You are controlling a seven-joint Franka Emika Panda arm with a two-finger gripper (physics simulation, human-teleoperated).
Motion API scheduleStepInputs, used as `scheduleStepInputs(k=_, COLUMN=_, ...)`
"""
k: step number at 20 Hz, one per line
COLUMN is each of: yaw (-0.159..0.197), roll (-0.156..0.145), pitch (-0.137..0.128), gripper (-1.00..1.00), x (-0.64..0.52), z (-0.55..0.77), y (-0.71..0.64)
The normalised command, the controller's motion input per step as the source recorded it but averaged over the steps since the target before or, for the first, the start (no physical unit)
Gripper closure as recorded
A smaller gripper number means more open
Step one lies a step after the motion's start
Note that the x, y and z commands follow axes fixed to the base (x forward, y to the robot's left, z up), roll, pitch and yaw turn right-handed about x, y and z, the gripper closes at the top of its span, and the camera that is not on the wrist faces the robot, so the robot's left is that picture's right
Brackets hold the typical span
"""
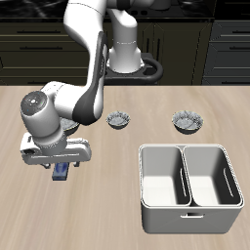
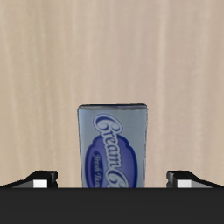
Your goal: Place the cream cheese in the largest bowl
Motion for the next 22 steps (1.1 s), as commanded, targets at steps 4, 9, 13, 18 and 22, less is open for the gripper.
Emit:
scheduleStepInputs(k=4, yaw=-0.021, roll=-0.01, pitch=0.006, gripper=1.0, x=-0.07, z=-0.07, y=-0.08)
scheduleStepInputs(k=9, yaw=-0.005, roll=-0.005, pitch=-0.007, gripper=1.0, x=-0.06, z=0.06, y=-0.04)
scheduleStepInputs(k=13, yaw=0.0, roll=-0.001, pitch=-0.026, gripper=1.0, x=-0.07, z=0.18, y=0.02)
scheduleStepInputs(k=18, yaw=-0.002, roll=-0.003, pitch=-0.03, gripper=1.0, x=-0.08, z=0.21, y=0.03)
scheduleStepInputs(k=22, yaw=-0.038, roll=-0.009, pitch=-0.028, gripper=1.0, x=-0.26, z=0.32, y=0.08)
